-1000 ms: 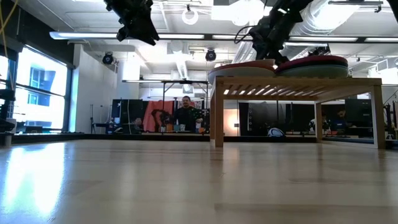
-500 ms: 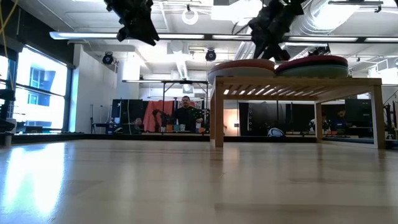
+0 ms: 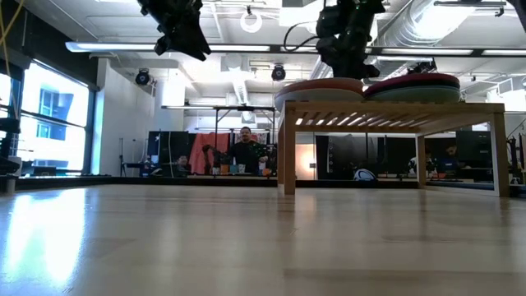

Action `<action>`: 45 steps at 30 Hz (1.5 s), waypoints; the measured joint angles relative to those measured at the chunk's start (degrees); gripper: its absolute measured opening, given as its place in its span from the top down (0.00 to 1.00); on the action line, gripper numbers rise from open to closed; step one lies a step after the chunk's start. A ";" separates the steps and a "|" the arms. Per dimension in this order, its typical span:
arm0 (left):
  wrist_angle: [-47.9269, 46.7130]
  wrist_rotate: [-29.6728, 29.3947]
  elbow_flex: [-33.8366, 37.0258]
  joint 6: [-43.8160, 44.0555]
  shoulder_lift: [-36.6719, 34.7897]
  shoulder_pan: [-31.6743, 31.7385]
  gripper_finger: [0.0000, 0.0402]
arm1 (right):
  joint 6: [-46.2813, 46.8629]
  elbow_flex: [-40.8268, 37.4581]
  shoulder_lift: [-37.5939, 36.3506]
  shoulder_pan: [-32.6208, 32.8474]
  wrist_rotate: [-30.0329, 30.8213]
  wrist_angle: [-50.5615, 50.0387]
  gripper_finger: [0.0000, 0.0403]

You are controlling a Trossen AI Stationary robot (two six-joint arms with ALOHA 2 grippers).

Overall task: Place and stack plates onto a shelf
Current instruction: Return to Home Position

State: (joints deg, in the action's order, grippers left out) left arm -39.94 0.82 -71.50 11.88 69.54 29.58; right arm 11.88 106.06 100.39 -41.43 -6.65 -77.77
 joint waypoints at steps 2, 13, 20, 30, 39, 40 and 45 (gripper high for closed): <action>0.00 0.00 0.00 0.02 0.00 0.00 0.73 | 0.09 -0.02 0.69 0.29 0.25 -0.58 0.74; -0.02 0.00 0.00 0.00 0.00 0.00 0.73 | 1.81 -0.01 1.71 0.61 -0.62 -0.46 0.74; -0.04 0.00 0.00 -0.04 0.00 0.00 0.73 | 2.60 -0.02 2.06 0.61 -0.67 -0.13 0.74; -0.19 1.80 0.00 -0.20 -0.46 0.00 0.73 | 3.15 -0.03 -0.97 0.65 -1.54 0.23 0.74; 0.69 6.38 3.87 -1.52 -7.28 -5.15 0.73 | 3.16 -0.02 -6.55 4.50 -1.93 5.10 0.74; 0.98 6.38 4.94 -1.51 -8.58 -6.00 0.73 | 3.17 -0.04 -7.17 5.32 -1.93 6.29 0.74; 5.53 6.38 10.23 1.05 -14.97 -10.23 0.73 | 5.39 -0.03 -9.53 9.86 -2.31 12.67 0.74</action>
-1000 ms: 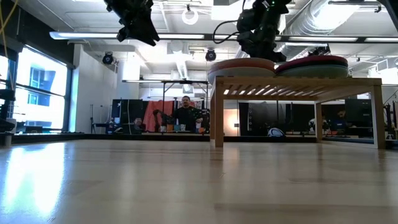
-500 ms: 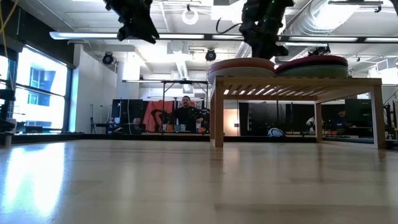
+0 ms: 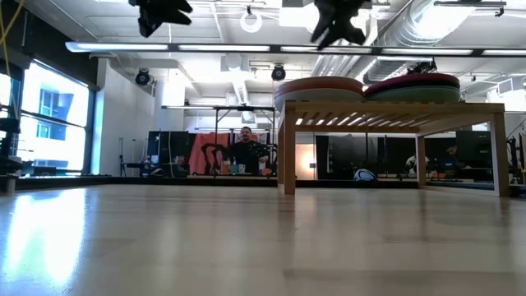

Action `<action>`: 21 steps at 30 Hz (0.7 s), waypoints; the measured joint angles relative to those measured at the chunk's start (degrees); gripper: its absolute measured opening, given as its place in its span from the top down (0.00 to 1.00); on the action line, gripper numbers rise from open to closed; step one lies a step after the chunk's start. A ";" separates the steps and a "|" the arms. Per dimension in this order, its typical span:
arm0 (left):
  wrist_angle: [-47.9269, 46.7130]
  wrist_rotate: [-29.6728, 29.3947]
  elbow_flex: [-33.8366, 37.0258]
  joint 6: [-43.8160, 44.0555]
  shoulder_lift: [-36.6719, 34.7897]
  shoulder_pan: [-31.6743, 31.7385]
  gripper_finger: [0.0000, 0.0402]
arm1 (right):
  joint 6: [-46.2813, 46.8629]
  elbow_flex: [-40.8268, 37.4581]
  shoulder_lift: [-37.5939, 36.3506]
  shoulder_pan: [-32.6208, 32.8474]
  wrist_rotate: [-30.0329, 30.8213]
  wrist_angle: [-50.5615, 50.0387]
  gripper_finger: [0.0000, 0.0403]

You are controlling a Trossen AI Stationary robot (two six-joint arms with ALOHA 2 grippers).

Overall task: Place and stack plates onto a shelf
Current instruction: Return to Home Position

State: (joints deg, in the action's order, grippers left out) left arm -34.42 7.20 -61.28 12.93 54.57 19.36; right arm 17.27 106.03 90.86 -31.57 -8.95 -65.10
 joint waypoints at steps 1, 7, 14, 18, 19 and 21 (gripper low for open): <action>0.41 0.00 0.78 0.27 -1.18 -0.89 0.73 | 0.77 -0.01 -0.41 0.77 -0.65 1.04 0.74; 2.61 -0.02 4.79 0.51 -7.23 -6.46 0.73 | 0.91 -0.01 -1.47 7.63 -2.06 7.59 0.74; 5.02 -0.02 10.38 1.55 -14.52 -13.90 0.73 | 0.95 -0.01 -1.58 17.51 -2.07 17.68 0.74; 11.70 0.00 15.68 2.17 -19.73 -19.02 0.73 | 3.48 -0.02 -1.58 23.16 -2.16 24.93 0.74; 13.85 0.00 17.19 2.62 -21.22 -20.24 0.73 | 3.79 -0.02 -1.58 24.43 -2.16 26.44 0.74; 17.50 0.00 20.14 2.95 -24.14 -22.48 0.73 | 3.81 -0.01 -1.58 26.97 -1.81 29.56 0.74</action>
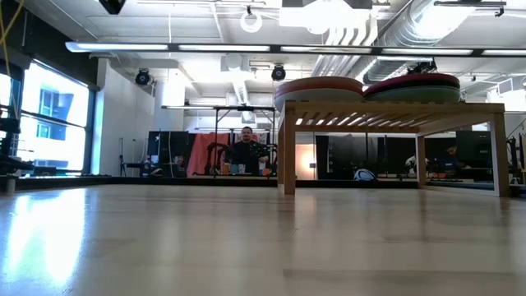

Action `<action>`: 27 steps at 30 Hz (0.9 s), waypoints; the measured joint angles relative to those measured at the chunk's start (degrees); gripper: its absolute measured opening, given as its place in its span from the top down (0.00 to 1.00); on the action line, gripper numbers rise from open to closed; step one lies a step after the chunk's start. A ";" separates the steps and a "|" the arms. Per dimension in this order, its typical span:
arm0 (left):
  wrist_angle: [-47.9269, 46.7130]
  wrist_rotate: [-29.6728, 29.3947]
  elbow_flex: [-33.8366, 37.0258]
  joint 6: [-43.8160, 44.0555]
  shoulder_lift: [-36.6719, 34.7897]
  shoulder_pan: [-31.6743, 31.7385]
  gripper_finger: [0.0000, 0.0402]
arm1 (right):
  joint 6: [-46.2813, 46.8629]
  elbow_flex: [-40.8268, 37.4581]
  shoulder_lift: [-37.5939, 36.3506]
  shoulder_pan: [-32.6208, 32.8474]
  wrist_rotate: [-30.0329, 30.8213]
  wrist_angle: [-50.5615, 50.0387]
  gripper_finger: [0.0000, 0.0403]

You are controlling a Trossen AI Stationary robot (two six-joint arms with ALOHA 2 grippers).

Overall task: Place and stack plates onto a shelf
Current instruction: Return to Home Position

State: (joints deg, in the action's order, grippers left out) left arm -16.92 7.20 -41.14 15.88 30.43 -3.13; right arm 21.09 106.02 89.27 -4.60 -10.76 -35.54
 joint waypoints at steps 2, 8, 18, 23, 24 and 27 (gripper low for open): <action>2.57 -0.02 2.94 0.04 -2.85 -1.84 0.73 | -0.07 0.00 0.00 2.29 1.07 3.35 0.74; 8.56 -0.52 11.29 -0.59 -10.09 -5.38 0.73 | -0.07 0.01 0.00 7.18 1.27 11.76 0.74; 14.92 -3.30 23.98 -3.56 -18.22 -6.44 0.73 | 17.44 0.01 0.00 8.54 0.15 13.41 0.74; 19.74 -3.30 30.29 -3.57 -20.65 -6.44 0.73 | 21.97 0.00 0.00 9.64 0.26 13.57 0.74; 21.88 -3.28 31.67 -3.54 -20.92 -6.44 0.73 | 21.93 0.00 0.00 10.14 0.29 13.57 0.74; 27.04 -2.85 35.28 -3.14 -21.30 -6.44 0.73 | 20.90 0.01 0.02 11.88 0.95 14.60 0.74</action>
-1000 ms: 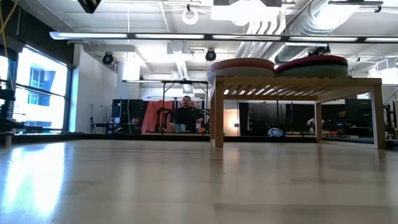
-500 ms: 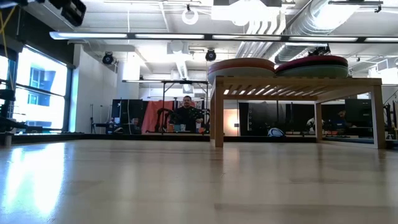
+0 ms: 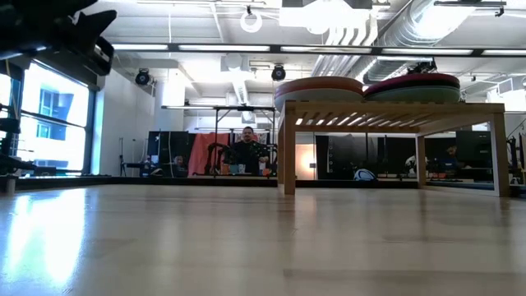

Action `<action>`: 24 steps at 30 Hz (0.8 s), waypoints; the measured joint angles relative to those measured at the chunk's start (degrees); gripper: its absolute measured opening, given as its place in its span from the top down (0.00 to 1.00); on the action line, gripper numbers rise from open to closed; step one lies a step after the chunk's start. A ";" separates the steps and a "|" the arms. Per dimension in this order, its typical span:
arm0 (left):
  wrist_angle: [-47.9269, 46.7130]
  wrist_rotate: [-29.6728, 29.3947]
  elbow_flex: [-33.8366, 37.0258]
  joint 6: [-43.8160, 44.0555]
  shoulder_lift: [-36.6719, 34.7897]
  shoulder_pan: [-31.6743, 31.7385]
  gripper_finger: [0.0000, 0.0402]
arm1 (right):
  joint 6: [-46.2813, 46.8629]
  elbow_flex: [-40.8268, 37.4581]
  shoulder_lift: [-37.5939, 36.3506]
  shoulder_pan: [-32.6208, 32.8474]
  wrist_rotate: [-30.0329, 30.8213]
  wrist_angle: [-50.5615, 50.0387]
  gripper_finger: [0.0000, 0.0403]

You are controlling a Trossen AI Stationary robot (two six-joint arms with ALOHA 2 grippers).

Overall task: Place and stack plates onto a shelf
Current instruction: Return to Home Position

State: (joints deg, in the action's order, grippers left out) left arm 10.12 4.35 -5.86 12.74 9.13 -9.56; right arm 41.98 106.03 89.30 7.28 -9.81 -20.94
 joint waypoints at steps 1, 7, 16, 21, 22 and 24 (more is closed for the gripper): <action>1.20 0.03 0.83 0.26 -0.10 0.00 0.73 | -0.53 0.00 0.00 0.44 0.05 0.73 0.74; 0.16 0.05 2.81 -1.03 -0.19 0.02 0.73 | -2.55 -0.04 -0.69 1.47 -0.44 1.50 0.74; -2.84 -0.91 5.22 0.60 -0.09 0.07 0.73 | -20.64 -0.04 -5.84 4.20 -1.80 0.17 0.74; -2.84 -2.15 5.19 2.39 -0.07 0.17 0.73 | -29.26 -0.04 -11.29 3.95 -2.51 -2.21 0.74; -2.93 -2.53 5.19 3.23 -0.07 0.17 0.73 | -30.53 -0.04 -12.57 3.79 -2.20 -3.85 0.74; -2.96 -2.72 5.19 4.57 -0.07 0.17 0.73 | -32.96 -0.04 -15.31 3.60 -0.64 -7.49 0.74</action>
State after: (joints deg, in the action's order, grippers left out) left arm 7.16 1.63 -0.67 17.31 9.06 -9.39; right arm 9.02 106.00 73.99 10.89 -10.45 -28.43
